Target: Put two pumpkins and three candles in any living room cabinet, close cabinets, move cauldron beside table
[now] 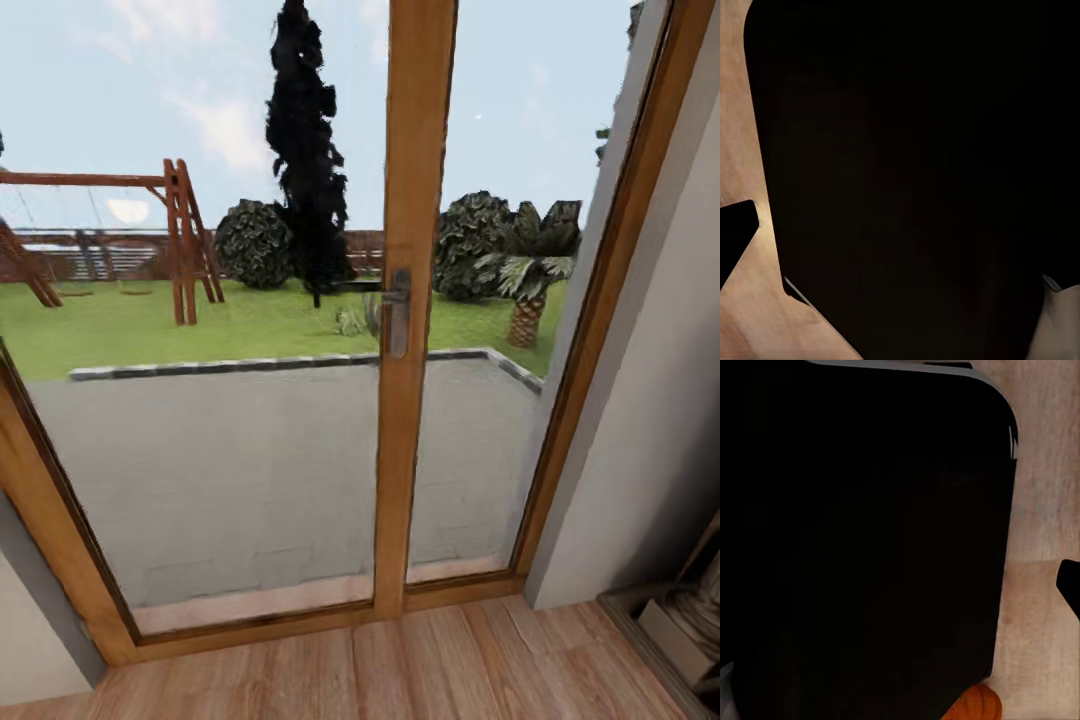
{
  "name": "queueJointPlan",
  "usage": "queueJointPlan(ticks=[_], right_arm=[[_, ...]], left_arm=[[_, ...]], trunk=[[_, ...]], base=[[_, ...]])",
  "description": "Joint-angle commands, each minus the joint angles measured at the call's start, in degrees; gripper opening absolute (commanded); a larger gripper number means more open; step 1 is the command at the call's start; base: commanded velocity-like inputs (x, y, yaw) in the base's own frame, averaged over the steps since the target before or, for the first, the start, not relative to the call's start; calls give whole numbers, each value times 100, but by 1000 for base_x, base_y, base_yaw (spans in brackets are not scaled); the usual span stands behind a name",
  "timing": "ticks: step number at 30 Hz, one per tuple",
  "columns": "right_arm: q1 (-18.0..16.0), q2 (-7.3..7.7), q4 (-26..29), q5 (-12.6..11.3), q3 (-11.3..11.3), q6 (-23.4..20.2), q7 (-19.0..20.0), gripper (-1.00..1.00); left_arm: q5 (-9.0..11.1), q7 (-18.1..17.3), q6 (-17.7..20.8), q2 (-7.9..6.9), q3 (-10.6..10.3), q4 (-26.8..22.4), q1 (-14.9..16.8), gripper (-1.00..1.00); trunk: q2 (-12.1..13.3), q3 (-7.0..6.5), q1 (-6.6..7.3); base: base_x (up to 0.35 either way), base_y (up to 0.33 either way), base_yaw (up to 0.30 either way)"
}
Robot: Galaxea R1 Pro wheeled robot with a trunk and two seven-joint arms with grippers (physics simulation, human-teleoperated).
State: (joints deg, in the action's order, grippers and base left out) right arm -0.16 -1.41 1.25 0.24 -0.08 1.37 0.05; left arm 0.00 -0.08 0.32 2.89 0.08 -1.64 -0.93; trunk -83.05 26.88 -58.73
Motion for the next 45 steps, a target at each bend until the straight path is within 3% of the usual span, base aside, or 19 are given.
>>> queueJointPlan(ticks=[1, 15, 36, 45], right_arm=[[-2, 0, -2, 2, -3, 16, -2, 100], [-2, 0, -2, 2, -18, 17, -14, 100], [-2, 0, 0, 2, -18, 15, -13, 100], [-2, 0, -2, 2, -18, 13, -13, 100]], left_arm=[[0, -1, 3, 1, 1, -12, -3, 100], [5, 3, 3, 5, 1, -12, -3, 100], [9, -1, 3, 2, 1, -12, -3, 100], [9, 0, 3, 4, 1, -12, -3, 100]], trunk=[[-3, 4, 0], [-3, 4, 0], [-3, 4, 0], [-3, 4, 0]], base=[[0, 296, 5], [-2, 171, 170], [-99, 15, 6], [-278, 22, 0]])
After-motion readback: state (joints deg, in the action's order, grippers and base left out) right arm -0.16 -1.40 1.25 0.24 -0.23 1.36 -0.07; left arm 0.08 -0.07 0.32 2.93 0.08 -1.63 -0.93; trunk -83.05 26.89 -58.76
